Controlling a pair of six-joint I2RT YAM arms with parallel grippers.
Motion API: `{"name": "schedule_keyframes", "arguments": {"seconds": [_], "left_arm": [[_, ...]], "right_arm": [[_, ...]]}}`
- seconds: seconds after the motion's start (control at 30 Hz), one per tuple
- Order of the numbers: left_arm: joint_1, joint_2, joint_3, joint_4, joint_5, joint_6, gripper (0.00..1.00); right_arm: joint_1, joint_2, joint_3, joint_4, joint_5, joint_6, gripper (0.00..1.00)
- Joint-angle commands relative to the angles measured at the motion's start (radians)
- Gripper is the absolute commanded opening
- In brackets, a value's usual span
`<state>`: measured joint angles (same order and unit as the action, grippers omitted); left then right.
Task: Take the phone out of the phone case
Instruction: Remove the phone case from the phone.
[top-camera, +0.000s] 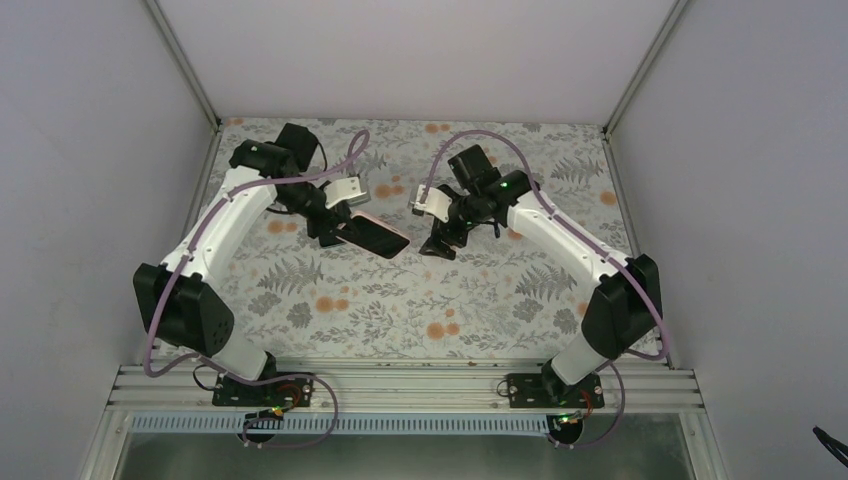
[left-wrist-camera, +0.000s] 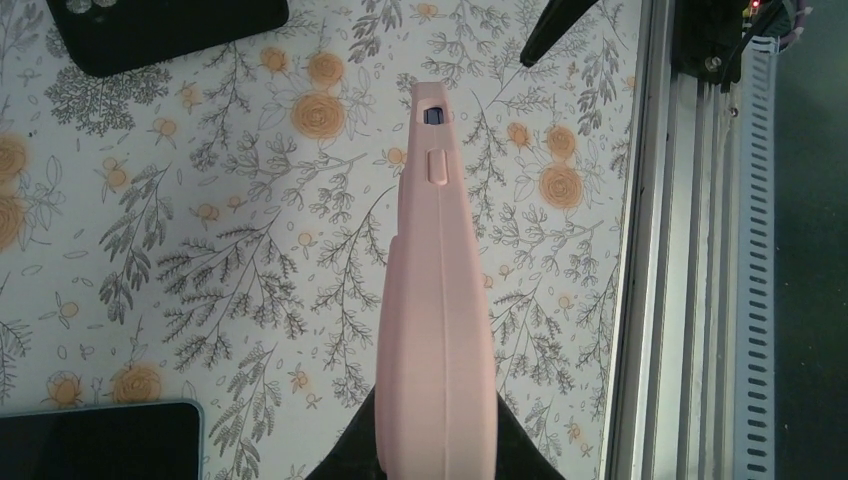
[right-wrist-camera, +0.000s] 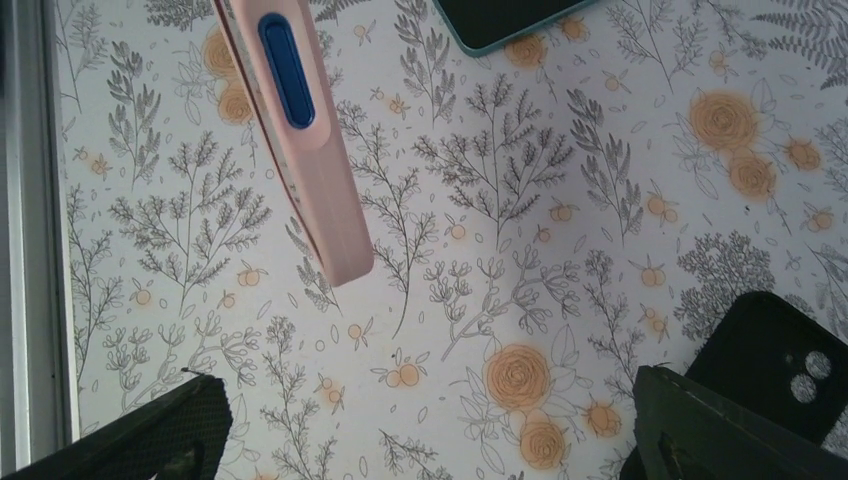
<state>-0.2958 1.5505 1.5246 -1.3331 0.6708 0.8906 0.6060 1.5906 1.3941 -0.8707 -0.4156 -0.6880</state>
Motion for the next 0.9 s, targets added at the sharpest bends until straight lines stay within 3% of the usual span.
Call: {"name": "schedule_keyframes", "arguments": {"seconds": [0.0,0.87], "left_arm": [[-0.003,-0.042,0.005,-0.002,0.052,0.023,0.02],[-0.003,-0.037,0.013,-0.018,0.108,0.033,0.02]], "right_arm": [[-0.009,0.031,-0.001,0.040,-0.066,-0.004,0.99],[-0.048,0.137,0.065,0.120,-0.073,0.057,0.97]]}}
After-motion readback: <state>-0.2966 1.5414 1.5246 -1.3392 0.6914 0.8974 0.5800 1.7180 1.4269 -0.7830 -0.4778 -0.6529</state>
